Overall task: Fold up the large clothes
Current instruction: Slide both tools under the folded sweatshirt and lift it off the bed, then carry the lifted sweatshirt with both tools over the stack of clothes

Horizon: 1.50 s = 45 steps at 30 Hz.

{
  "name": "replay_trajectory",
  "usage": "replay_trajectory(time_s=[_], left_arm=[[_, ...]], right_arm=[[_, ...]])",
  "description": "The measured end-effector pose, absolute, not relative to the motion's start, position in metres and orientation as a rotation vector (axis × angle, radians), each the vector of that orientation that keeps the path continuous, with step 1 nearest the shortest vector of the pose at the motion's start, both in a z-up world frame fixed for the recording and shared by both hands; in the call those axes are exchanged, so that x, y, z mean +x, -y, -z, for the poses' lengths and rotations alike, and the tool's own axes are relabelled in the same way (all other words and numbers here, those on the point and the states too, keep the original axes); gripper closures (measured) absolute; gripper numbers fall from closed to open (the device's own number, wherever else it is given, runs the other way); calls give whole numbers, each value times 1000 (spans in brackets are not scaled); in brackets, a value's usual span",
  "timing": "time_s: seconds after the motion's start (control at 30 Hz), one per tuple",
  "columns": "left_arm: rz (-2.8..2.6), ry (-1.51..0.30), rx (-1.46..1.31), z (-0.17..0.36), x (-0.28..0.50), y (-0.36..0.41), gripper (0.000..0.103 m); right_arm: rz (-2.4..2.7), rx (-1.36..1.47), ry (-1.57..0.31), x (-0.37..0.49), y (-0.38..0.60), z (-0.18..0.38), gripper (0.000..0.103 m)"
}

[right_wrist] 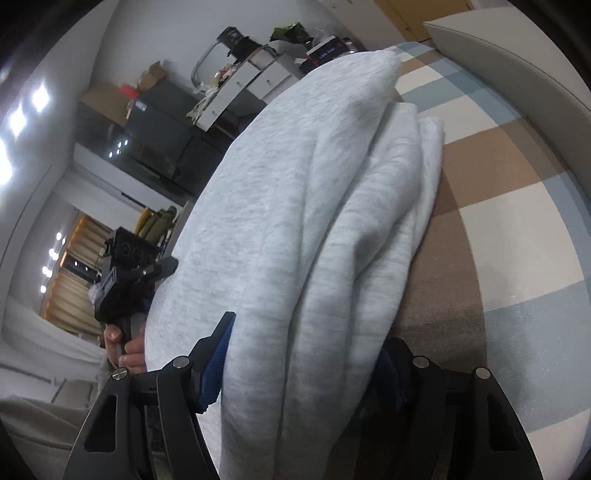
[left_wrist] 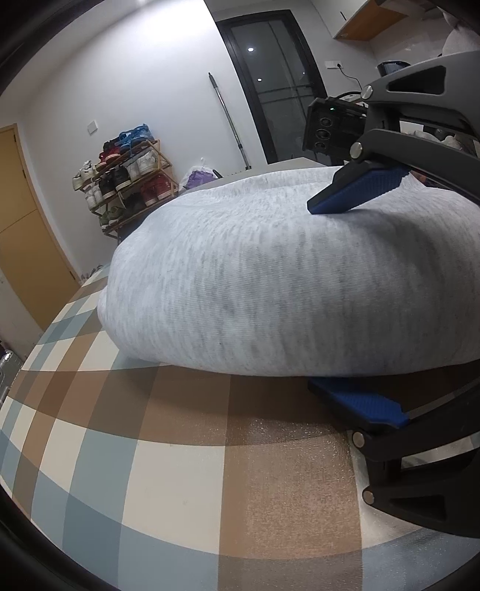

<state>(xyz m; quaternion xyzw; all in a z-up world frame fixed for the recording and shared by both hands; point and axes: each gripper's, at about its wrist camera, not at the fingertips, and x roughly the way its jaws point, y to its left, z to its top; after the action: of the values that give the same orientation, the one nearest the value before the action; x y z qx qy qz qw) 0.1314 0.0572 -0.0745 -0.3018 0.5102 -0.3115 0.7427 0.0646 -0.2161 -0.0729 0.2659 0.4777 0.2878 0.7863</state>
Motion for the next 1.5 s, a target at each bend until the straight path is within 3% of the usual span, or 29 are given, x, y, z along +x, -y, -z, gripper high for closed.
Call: replay_trajectory(time_s=[0.23, 0.4, 0.47, 0.63, 0.87, 1.5], left_arm=[[688, -1130, -645, 74, 132, -53, 20], [679, -1125, -637, 74, 134, -50, 19], [659, -1122, -616, 72, 133, -47, 20], [629, -1055, -553, 65, 124, -43, 33], [622, -995, -567, 55, 118, -61, 43], [422, -760, -507, -9, 55, -127, 43]], right_arm=[[-628, 613, -1017, 85, 211, 76, 33], [-602, 611, -999, 93, 203, 78, 51], [-596, 601, -991, 88, 205, 81, 65], [-593, 549, -943, 82, 201, 68, 77], [-615, 493, -880, 75, 180, 42, 78], [-833, 358, -760, 82, 86, -24, 79]])
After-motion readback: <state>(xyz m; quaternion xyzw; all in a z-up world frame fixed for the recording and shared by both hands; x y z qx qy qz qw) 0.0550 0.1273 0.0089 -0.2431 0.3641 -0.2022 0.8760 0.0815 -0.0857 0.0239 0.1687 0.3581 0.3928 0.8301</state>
